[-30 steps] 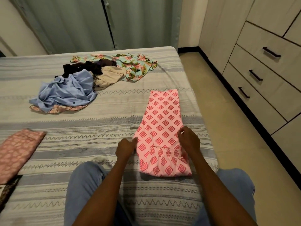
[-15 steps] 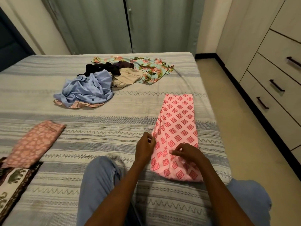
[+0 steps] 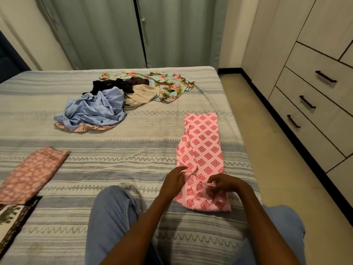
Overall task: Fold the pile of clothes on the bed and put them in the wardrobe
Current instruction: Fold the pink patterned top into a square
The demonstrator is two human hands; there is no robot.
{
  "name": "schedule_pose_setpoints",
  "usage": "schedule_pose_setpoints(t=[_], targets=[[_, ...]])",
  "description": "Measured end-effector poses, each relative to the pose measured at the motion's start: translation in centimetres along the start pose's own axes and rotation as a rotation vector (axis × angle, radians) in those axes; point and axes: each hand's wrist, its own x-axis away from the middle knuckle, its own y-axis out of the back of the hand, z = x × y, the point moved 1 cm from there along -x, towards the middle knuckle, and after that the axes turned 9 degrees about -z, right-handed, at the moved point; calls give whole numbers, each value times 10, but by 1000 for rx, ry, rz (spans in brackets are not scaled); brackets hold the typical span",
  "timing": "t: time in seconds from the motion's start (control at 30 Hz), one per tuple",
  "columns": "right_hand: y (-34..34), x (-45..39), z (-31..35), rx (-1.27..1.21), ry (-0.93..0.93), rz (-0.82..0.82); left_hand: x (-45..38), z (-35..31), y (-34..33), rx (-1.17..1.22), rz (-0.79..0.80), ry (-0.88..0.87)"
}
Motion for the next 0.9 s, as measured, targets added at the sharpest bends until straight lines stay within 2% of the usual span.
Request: schedule_pose_setpoints(t=[0.1,0.17,0.3,0.4,0.57,0.67,0.73,0.9], targets=[[6,9,3,-145,-7,-6,1,-5,-2,-18,179,-51],[9,13,4,-232,-20,-7,-2,-3,-3,-23,229,18],[11,19,5,-320,-80,2,-12,0,-4,-104,77,89],[11,20,8,-342,-87,1,-22,-10,-4,-144,48,194],[7,21,12,-365,-94,4,-32,-19,-15,-472,78,23],[7,16,10,-344,-92,3,-35,-20,-14,-419,119,20],[7,12,8,-320,-84,8,-37,-15,-8,-298,122,98],[4,-2,6,-319,-140,-73,-38,6,28,-191,-90,327]])
